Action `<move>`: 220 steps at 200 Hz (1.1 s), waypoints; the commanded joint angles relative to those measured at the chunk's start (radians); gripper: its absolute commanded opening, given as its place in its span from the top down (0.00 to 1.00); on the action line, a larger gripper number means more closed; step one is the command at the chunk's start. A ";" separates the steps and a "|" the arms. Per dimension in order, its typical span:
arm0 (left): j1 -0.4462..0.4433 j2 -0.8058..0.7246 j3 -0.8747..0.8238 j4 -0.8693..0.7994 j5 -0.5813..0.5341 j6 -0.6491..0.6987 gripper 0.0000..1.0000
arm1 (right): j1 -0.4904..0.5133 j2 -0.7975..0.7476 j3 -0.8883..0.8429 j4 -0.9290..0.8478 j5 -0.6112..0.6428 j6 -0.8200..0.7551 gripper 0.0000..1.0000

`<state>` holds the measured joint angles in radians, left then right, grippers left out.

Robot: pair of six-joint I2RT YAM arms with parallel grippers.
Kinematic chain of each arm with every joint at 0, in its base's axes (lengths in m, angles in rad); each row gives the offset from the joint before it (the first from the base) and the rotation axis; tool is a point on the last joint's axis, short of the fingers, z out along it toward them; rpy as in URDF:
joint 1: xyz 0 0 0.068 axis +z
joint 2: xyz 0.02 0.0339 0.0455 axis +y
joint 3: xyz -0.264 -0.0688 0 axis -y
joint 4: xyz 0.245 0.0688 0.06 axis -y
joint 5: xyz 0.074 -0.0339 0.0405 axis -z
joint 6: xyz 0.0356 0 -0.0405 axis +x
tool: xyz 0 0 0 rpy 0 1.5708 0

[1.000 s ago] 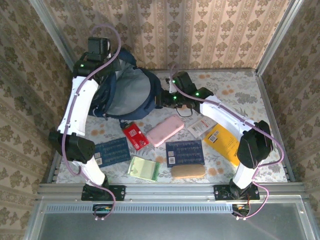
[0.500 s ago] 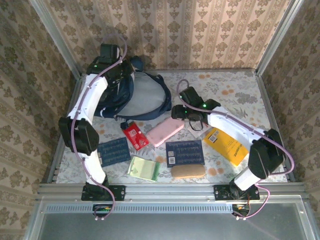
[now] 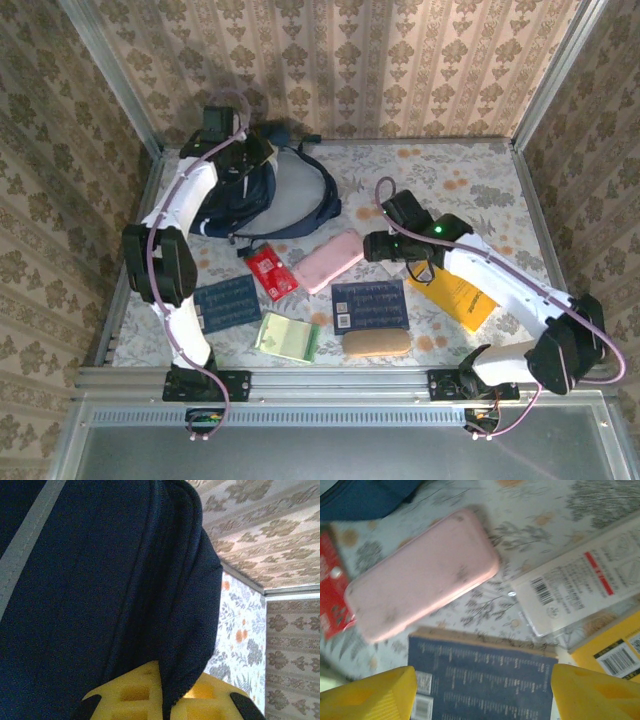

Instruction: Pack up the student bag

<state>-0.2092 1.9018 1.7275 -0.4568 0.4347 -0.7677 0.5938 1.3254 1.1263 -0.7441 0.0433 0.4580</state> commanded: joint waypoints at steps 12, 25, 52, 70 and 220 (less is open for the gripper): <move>0.011 -0.067 -0.073 0.024 0.018 0.002 1.00 | 0.088 -0.001 -0.069 -0.032 -0.212 -0.269 0.27; 0.018 -0.082 -0.094 0.027 0.009 0.001 1.00 | 0.169 0.026 -0.074 -0.086 -0.229 -0.407 0.27; 0.034 -0.084 -0.112 0.052 0.046 -0.037 1.00 | 0.393 0.057 -0.134 -0.153 0.005 -0.787 0.21; 0.043 -0.081 -0.111 0.045 0.058 -0.040 1.00 | 0.420 0.091 -0.183 -0.156 0.046 -0.911 0.19; 0.089 -0.099 -0.139 0.071 0.097 -0.059 1.00 | 0.420 0.042 -0.326 -0.051 -0.120 -1.020 0.01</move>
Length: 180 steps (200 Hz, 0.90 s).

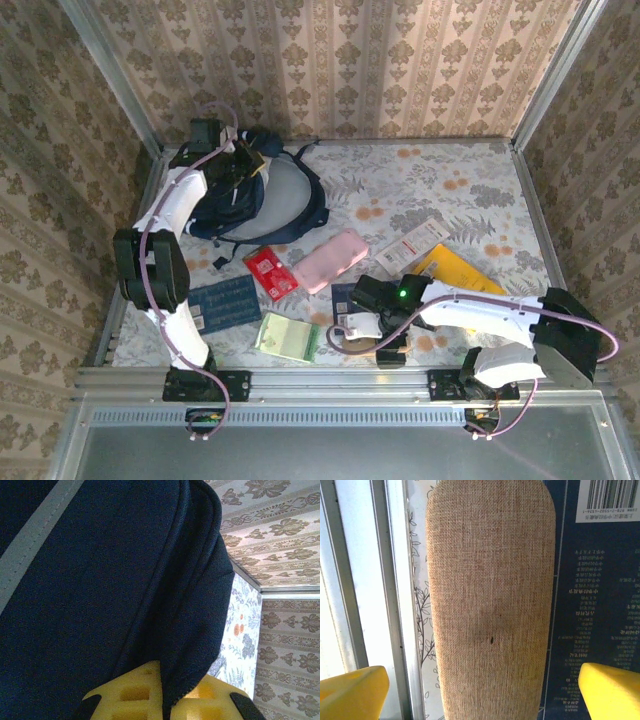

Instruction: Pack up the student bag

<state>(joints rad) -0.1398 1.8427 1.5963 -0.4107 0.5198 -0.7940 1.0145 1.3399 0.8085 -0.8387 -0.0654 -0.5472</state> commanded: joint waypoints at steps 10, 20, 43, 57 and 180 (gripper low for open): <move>0.022 -0.040 -0.009 0.026 0.016 -0.035 1.00 | 0.000 0.042 -0.008 0.062 -0.008 -0.009 0.00; 0.023 -0.040 -0.009 0.029 0.020 -0.037 1.00 | -0.001 0.066 -0.008 0.077 -0.007 -0.004 0.00; 0.028 -0.040 -0.010 0.031 0.023 -0.039 1.00 | 0.010 0.119 -0.004 0.090 -0.002 0.002 0.00; 0.030 -0.040 -0.013 0.032 0.024 -0.040 1.00 | 0.019 0.133 -0.008 0.103 0.004 0.006 0.01; 0.012 -0.037 0.007 0.016 0.018 0.019 1.00 | -0.011 -0.043 0.028 0.103 -0.004 0.052 0.52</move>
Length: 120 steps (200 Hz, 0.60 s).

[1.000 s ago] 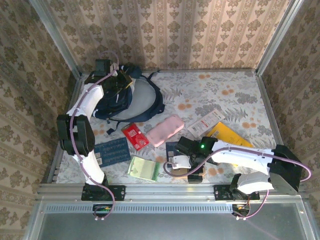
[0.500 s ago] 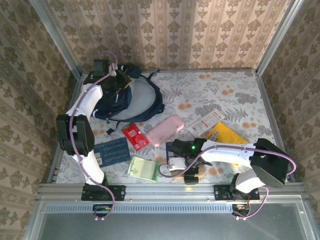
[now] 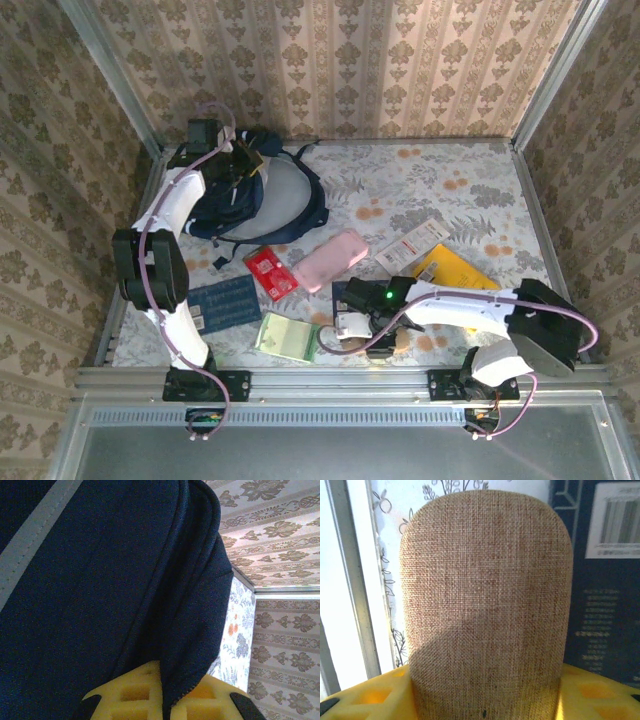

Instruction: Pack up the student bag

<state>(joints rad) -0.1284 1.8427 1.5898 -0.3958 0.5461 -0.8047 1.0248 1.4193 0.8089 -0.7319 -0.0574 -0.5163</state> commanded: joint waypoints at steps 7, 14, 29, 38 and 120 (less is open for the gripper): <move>-0.003 -0.037 0.017 -0.004 -0.009 0.040 1.00 | -0.035 -0.157 0.032 0.014 -0.021 0.030 0.51; -0.008 -0.036 0.020 -0.005 -0.004 0.048 1.00 | -0.052 -0.195 0.036 0.038 -0.025 0.041 0.51; -0.015 -0.036 0.032 -0.005 0.018 0.078 1.00 | -0.093 -0.264 0.041 0.124 -0.052 0.082 0.53; -0.020 -0.036 0.042 -0.013 0.023 0.102 1.00 | -0.126 -0.295 0.042 0.185 -0.080 0.123 0.56; -0.065 -0.054 0.216 -0.063 0.195 0.102 1.00 | -0.419 -0.094 0.316 0.535 -0.235 0.862 0.73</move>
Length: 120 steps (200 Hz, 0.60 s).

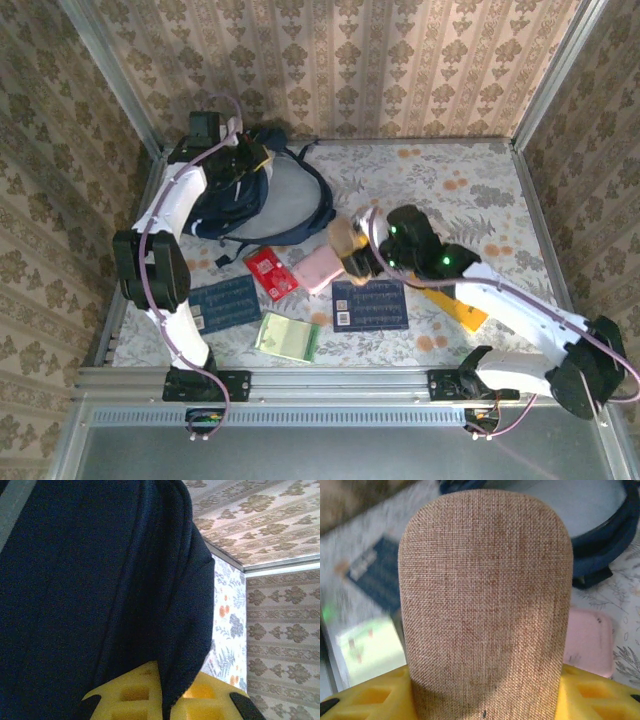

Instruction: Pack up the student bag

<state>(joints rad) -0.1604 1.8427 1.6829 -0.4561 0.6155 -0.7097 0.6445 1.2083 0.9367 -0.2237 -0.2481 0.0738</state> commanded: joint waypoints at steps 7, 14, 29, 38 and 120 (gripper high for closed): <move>-0.033 -0.054 0.144 -0.004 0.141 -0.006 1.00 | -0.049 0.164 0.256 -0.021 -0.049 0.291 0.72; -0.034 -0.056 0.160 -0.007 0.146 -0.020 1.00 | -0.059 0.216 0.305 -0.042 -0.050 0.327 0.74; -0.040 -0.059 0.190 -0.010 0.150 -0.026 1.00 | -0.082 0.284 0.347 0.041 -0.085 0.441 0.84; -0.046 -0.056 0.213 -0.018 0.158 -0.023 1.00 | -0.088 0.318 0.359 0.114 -0.087 0.514 0.88; -0.108 0.018 0.430 -0.063 0.307 0.000 1.00 | -0.118 0.779 0.823 -0.024 0.015 0.873 0.76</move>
<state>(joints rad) -0.2497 1.8694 2.0102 -0.5850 0.8082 -0.7254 0.5278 1.8935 1.6463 -0.2142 -0.2539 0.7956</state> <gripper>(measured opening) 0.074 0.570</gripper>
